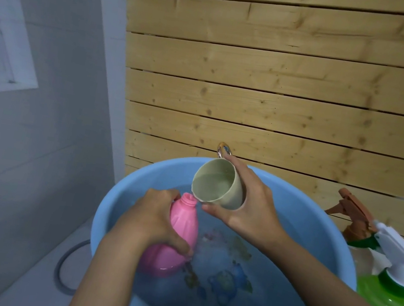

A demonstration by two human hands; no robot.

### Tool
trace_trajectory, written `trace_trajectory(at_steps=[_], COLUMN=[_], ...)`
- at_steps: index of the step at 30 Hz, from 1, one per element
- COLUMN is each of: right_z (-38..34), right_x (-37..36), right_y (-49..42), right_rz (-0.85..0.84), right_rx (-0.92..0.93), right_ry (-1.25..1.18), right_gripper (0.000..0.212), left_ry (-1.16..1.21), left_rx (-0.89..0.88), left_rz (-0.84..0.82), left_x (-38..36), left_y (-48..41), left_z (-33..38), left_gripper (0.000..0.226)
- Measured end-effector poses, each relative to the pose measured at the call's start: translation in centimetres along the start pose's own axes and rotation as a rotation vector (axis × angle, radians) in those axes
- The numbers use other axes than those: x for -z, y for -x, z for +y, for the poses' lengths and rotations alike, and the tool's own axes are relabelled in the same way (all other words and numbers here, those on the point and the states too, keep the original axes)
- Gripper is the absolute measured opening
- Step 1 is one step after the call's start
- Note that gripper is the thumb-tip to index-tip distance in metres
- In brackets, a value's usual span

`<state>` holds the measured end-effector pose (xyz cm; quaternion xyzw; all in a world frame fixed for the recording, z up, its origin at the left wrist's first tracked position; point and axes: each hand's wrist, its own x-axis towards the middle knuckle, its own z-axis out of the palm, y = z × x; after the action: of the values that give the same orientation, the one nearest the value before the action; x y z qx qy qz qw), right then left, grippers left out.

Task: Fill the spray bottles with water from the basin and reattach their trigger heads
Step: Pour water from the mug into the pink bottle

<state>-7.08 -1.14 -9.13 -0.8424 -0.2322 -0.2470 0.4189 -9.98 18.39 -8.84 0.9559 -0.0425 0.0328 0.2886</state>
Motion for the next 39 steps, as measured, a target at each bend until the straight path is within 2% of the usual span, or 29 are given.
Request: trace_trajectory(at_steps=[11, 39], right_z=[0.17, 0.24], right_x=[0.06, 0.16], right_y=[-0.04, -0.14], right_rz=[0.036, 0.071], right_rx=[0.075, 0.184], right_ry=[0.040, 0.113], right_gripper=[0.091, 0.089], left_ry=[0.002, -0.038], left_rx=[-0.016, -0.007], left_rz=[-0.009, -0.075], left_x=[0.10, 0.13], left_y=[0.07, 0.20], left_z=[0.13, 0.19], left_gripper=[0.068, 0.077])
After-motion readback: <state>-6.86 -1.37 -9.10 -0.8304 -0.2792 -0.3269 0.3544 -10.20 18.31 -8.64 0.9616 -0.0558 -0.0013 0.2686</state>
